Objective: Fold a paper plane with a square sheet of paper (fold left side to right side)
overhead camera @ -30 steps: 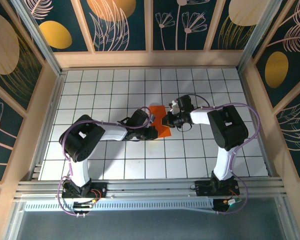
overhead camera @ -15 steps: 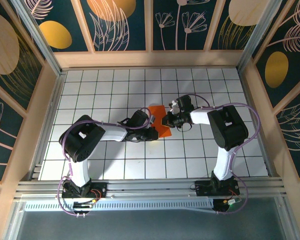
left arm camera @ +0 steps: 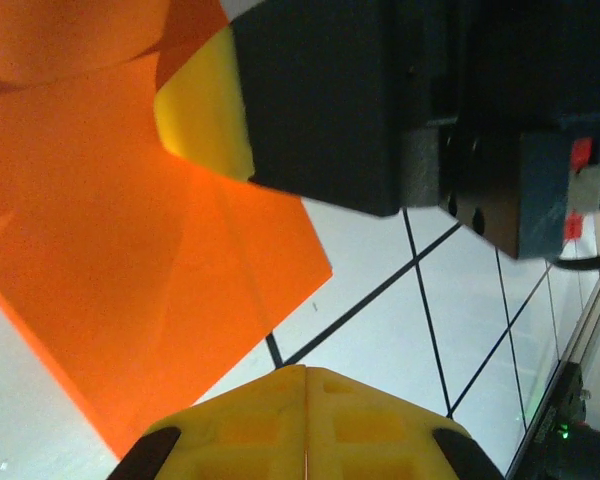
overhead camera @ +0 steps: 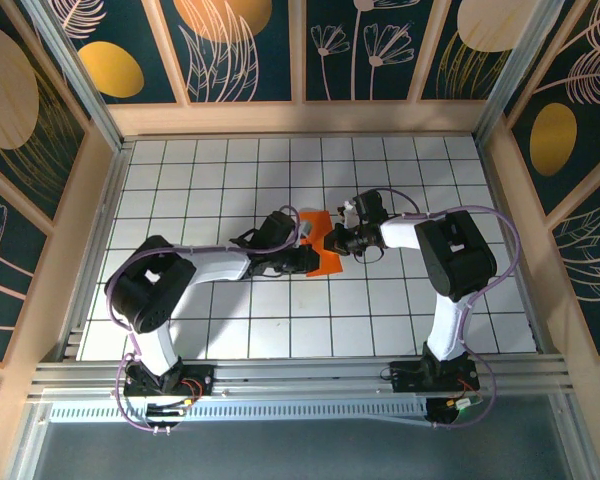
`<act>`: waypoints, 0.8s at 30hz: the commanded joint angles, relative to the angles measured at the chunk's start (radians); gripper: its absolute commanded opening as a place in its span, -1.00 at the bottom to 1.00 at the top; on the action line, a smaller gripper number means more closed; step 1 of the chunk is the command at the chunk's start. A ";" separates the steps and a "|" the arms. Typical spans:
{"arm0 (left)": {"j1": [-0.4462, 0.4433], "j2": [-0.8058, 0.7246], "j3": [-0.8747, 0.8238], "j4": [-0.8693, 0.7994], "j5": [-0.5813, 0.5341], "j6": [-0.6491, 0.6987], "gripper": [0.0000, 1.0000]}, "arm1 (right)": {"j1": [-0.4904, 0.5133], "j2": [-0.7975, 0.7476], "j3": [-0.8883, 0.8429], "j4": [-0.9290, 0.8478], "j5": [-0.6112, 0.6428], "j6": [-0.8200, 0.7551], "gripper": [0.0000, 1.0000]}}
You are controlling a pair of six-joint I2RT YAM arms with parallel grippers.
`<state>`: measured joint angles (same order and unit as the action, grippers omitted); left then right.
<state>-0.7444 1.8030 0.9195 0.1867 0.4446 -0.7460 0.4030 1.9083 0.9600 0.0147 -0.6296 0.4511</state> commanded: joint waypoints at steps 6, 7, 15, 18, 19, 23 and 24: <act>0.007 0.110 0.079 -0.043 -0.009 0.021 -0.88 | 0.001 0.043 -0.009 -0.076 0.075 -0.014 -1.00; 0.007 0.118 0.082 -0.048 -0.013 0.024 -0.88 | 0.001 0.043 -0.009 -0.076 0.074 -0.014 -1.00; 0.007 0.128 0.058 -0.053 -0.022 0.031 -0.89 | 0.002 0.046 -0.008 -0.081 0.077 -0.017 -1.00; 0.007 0.125 0.014 -0.046 -0.011 0.029 -0.89 | 0.000 0.047 -0.007 -0.083 0.080 -0.020 -1.00; 0.008 0.122 0.004 -0.044 -0.011 0.028 -0.89 | 0.001 0.049 -0.005 -0.086 0.083 -0.020 -1.00; 0.008 0.112 -0.033 -0.038 -0.005 0.025 -0.89 | 0.001 0.046 -0.004 -0.090 0.085 -0.020 -1.00; 0.007 0.108 -0.041 -0.034 -0.003 0.023 -0.89 | 0.000 0.047 -0.004 -0.090 0.086 -0.020 -1.00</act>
<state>-0.7418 1.9163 0.9272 0.2047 0.4377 -0.7341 0.4030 1.9102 0.9607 0.0135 -0.6300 0.4507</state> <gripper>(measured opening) 0.059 0.047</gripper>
